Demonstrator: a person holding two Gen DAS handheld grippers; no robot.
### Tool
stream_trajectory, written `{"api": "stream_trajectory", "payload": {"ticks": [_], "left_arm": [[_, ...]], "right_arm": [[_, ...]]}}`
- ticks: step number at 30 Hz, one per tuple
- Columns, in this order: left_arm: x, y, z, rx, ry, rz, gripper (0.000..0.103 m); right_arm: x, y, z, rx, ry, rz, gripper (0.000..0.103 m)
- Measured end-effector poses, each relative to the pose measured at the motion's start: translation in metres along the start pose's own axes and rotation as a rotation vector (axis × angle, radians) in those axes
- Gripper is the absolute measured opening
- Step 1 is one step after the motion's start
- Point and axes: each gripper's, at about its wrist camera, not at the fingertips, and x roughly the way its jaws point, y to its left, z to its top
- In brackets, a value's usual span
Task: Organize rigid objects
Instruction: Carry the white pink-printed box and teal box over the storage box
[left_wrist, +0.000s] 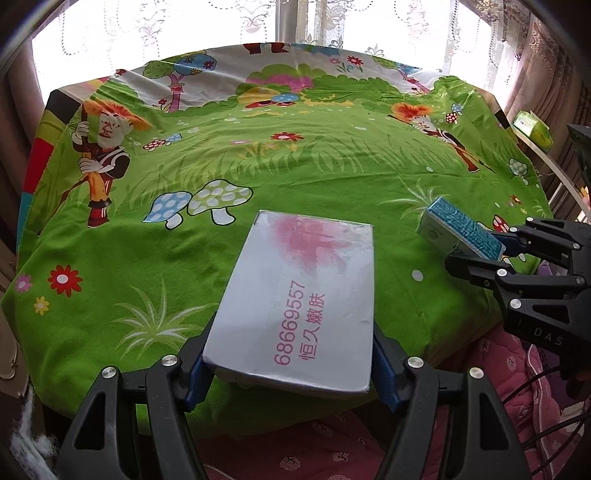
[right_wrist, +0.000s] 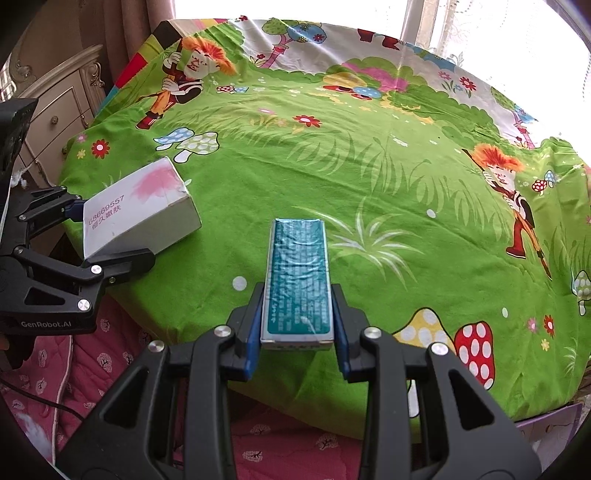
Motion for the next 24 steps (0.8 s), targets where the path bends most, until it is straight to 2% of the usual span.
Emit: {"api": "stream_trajectory", "payload": {"ticks": [13, 24], "left_arm": [[-0.013, -0.039, 0.004, 0.098, -0.002, -0.042, 0.071], [-0.034, -0.117, 0.017, 0.282, -0.033, -0.126, 0.071]], "right_arm": [[-0.030, -0.011, -0.026, 0.018, -0.021, -0.020, 0.036], [-0.079, -0.043, -0.057, 0.074, -0.053, -0.094, 0.036]]}}
